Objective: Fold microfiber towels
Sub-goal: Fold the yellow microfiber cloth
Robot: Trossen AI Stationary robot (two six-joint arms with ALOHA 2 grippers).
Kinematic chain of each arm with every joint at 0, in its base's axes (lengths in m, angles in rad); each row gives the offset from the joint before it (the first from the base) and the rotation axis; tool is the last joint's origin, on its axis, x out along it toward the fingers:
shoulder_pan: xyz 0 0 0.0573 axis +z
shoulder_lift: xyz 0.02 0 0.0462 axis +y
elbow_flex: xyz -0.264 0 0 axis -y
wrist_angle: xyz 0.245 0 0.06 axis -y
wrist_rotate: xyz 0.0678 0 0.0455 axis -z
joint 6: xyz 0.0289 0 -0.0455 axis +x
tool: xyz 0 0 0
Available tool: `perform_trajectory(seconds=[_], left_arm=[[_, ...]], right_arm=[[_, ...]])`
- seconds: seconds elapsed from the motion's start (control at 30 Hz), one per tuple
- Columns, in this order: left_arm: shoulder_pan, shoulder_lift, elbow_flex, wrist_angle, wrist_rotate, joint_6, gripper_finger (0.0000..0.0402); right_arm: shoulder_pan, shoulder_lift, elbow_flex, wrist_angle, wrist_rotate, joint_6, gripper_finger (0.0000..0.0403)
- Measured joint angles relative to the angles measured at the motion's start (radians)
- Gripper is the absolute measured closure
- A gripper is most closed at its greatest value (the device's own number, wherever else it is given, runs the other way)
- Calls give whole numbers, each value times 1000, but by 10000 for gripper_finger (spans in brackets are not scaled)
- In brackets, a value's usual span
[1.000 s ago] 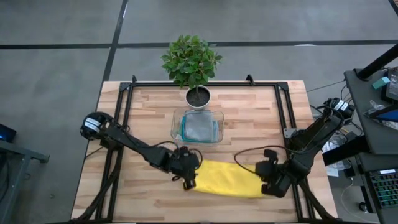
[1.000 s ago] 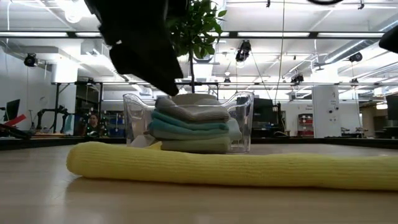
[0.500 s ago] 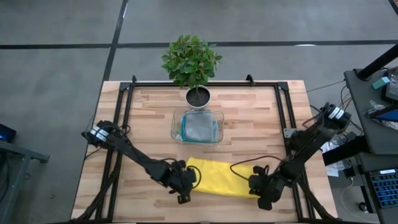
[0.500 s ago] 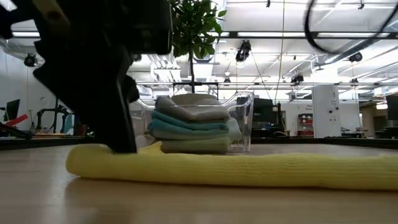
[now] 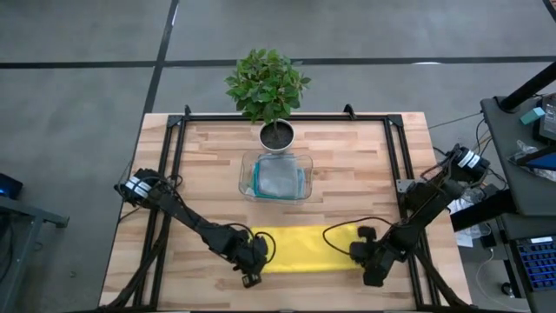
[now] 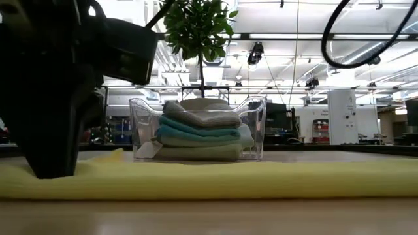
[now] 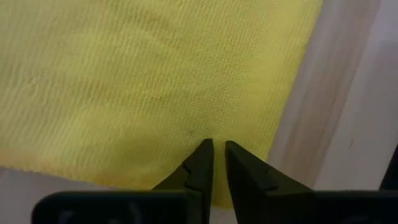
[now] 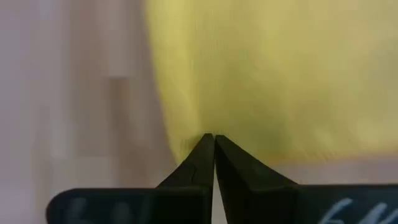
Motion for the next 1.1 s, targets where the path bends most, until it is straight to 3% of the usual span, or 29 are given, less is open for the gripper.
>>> perform_trajectory(seconds=[0.27,0.53,0.8,1.1], left_arm=[[11,-41,-4,-36,19,-18,371],[18,-80,-4,-27,12,-17,371],[17,-82,-4,-16,-39,-17,371],[18,-82,-4,-16,-66,-8,371]], right_arm=[[-25,-99,-1,-156,20,15,394],[-44,-237,-19,-203,31,280,377],[-47,-309,-159,-135,103,524,271],[-58,-291,-350,288,120,614,147]])
